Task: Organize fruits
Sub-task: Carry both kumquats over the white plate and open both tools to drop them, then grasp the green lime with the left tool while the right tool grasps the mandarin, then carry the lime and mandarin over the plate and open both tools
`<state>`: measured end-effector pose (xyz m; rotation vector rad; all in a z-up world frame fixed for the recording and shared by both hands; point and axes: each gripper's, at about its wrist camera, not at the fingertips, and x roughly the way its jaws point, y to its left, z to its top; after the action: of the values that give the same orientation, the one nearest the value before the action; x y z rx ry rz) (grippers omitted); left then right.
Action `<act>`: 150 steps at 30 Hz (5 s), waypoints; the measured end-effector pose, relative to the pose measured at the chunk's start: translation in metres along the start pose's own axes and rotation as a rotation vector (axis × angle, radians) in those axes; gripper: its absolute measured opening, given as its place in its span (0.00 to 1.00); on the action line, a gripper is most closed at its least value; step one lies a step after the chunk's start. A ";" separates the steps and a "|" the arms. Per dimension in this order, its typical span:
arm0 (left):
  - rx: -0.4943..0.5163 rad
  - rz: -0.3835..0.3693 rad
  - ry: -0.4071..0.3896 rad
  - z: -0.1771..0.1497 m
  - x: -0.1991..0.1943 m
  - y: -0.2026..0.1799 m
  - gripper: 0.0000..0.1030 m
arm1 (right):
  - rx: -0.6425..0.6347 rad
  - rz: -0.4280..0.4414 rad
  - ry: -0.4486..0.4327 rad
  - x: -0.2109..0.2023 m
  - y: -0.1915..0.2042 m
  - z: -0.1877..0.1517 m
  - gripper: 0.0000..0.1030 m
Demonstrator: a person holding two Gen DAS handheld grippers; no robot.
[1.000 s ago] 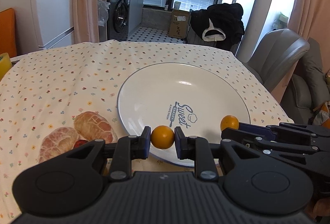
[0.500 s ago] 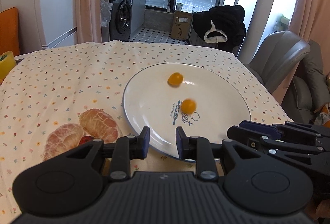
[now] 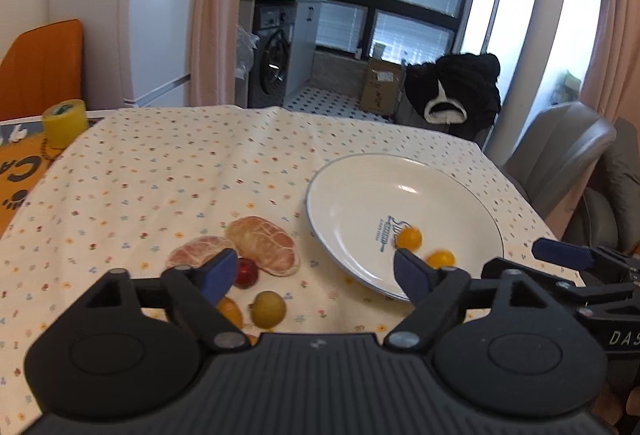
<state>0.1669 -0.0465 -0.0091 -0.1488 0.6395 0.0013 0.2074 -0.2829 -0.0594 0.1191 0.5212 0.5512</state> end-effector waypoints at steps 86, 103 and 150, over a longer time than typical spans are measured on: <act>-0.113 0.031 0.062 -0.044 -0.029 0.104 0.24 | -0.144 0.248 0.263 0.066 0.115 -0.022 0.35; -0.054 0.006 0.011 -0.025 -0.036 0.068 0.24 | -0.104 0.196 0.162 0.036 0.082 -0.005 0.35; 0.085 -0.122 0.072 0.002 0.039 -0.032 0.24 | 0.031 -0.018 0.096 0.028 -0.022 -0.004 0.36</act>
<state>0.2008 -0.0796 -0.0265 -0.1063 0.7007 -0.1489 0.2357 -0.2873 -0.0809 0.1177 0.6234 0.5331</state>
